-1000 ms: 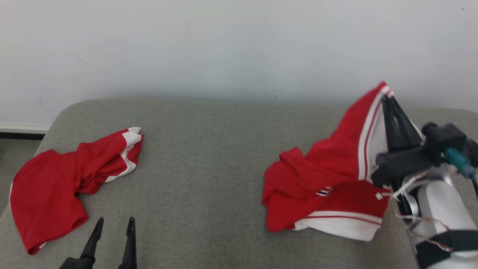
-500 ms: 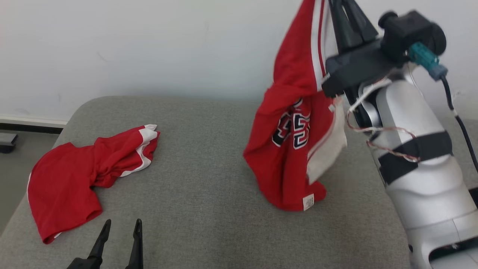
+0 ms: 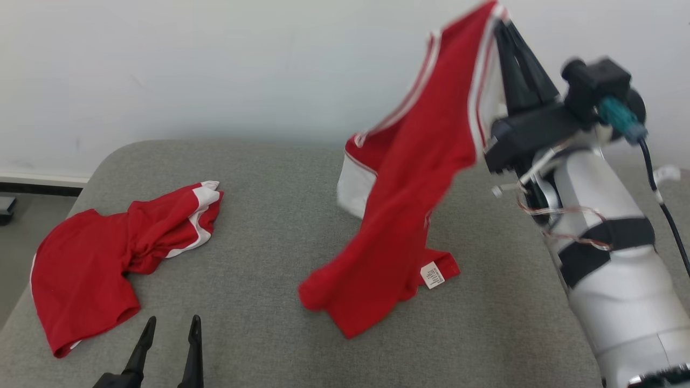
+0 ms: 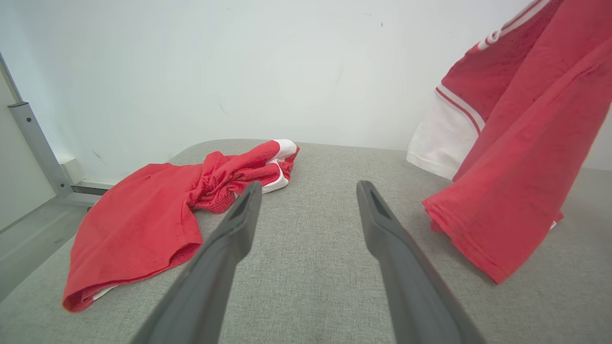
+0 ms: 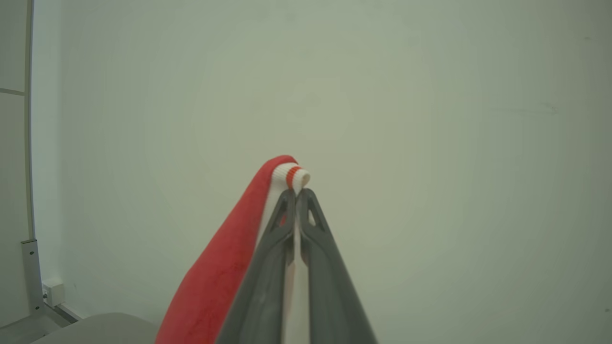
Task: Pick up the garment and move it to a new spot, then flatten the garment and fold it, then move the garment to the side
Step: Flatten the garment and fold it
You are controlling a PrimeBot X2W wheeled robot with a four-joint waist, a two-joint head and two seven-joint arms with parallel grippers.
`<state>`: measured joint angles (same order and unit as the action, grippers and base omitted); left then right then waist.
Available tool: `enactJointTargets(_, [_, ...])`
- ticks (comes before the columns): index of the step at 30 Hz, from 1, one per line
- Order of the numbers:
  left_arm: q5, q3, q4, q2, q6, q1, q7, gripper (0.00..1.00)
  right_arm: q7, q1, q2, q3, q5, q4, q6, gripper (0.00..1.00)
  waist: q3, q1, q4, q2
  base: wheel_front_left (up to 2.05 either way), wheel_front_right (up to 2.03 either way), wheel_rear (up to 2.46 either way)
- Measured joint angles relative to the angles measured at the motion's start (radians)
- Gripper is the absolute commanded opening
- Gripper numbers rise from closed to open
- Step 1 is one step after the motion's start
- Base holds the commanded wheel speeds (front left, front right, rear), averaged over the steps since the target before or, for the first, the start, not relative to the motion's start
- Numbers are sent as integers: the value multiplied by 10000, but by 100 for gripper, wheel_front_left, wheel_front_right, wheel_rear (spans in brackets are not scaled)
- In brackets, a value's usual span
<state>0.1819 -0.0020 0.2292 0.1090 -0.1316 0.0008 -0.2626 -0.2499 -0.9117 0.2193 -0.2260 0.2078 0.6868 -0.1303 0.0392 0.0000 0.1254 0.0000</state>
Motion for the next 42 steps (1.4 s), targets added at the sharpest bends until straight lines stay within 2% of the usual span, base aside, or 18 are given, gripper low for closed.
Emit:
enactJointTargets(6, [0, 92, -61, -38, 0, 110, 0, 100, -73, 2264, 458, 1076, 280, -73, 0, 0, -7, 0, -241, 0, 0, 0, 0])
enactJointTargets(10, [-4, 88, -98, -56, 0, 123, 0, 100, -96, 4047, 520, 1985, 299, -474, 0, 0, -11, 0, -444, 1, 0, 0, 0])
enactJointTargets(16, [-17, 8, -130, -27, 0, 126, 0, 100, -36, 6257, 142, 3476, 234, -1507, 0, 0, -56, 0, -700, 0, 0, 0, 0])
enactJointTargets(22, [4, -88, -119, 52, -2, 101, 0, 100, 272, 7499, -449, 4544, -182, -2163, 0, 0, -167, 0, -768, 0, 0, 0, 0])
enactJointTargets(23, [6, -104, -117, 61, 0, 97, 0, 100, 270, 7569, -523, 4640, -316, -2188, 0, 16, -180, 0, -774, 0, 0, 0, 0])
enactJointTargets(24, [12, -115, -113, 69, 0, 96, 0, 100, 265, 7600, -598, 4767, -460, -2197, 0, 44, -187, 0, -784, 0, 0, 0, 0])
enactJointTargets(25, [13, -125, -111, 77, -2, 94, 0, 100, 222, 7609, -675, 4880, -633, -2230, 0, 100, -189, 0, -788, 0, 0, 0, 0])
enactJointTargets(30, [15, -142, -96, 157, 0, 92, 0, 100, -48, 7599, -968, 5124, -1434, -2989, 0, 100, -117, 0, -803, 0, 0, 0, 0])
enactJointTargets(38, [13, -48, -121, 217, 0, 109, 0, 100, -117, 7816, -1279, 4945, -1442, -4903, 0, 100, -6, -1, -918, 0, 0, 0, 0])
enactJointTargets(42, [-15, -42, -165, 192, 0, 128, 0, 100, -140, 8544, -1475, 4667, -1302, -6032, 0, 100, 5, 0, -955, 0, 0, 0, 0])
